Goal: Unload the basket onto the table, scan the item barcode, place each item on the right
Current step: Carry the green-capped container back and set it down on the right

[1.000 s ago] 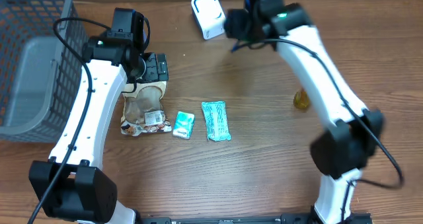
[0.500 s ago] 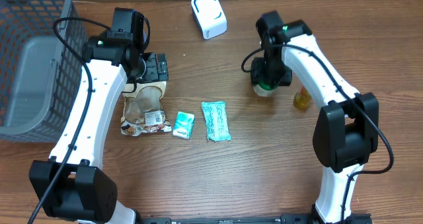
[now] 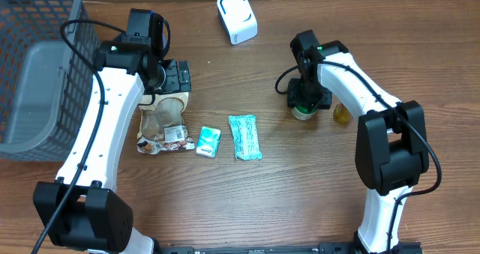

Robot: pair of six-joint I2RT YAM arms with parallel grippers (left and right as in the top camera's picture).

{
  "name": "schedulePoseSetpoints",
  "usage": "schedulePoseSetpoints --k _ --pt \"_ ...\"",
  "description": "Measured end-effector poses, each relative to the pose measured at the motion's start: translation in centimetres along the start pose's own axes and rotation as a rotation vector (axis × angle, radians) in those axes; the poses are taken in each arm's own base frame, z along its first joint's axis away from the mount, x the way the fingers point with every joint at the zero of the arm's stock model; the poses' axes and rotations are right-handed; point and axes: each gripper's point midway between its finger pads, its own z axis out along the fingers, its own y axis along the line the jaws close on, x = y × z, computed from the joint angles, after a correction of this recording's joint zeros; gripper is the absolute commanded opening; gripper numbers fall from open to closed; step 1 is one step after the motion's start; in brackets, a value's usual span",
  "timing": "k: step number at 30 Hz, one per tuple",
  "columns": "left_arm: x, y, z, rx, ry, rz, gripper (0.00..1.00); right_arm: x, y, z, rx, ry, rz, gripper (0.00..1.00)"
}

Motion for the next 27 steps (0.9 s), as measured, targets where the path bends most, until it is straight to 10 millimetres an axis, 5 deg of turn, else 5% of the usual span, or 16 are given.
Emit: schedulePoseSetpoints --k 3,6,13,23,27 --pt "0.0 0.0 0.0 0.0 0.0 0.0 1.0 -0.1 -0.1 0.1 0.006 -0.007 0.0 0.82" --pt "0.0 0.0 0.0 0.0 0.0 0.0 1.0 -0.3 -0.1 0.1 0.007 -0.015 0.003 0.88" --pt "0.0 0.0 0.0 0.0 0.0 0.0 1.0 -1.9 0.4 0.0 -0.016 -0.078 0.008 0.9" --pt "0.0 0.0 0.0 0.0 0.0 0.0 0.99 -8.3 2.8 -1.5 -0.114 -0.347 0.024 0.9" --pt "0.0 0.0 0.0 0.0 0.0 0.0 1.0 -9.3 4.5 -2.2 -0.201 -0.39 0.011 0.86"
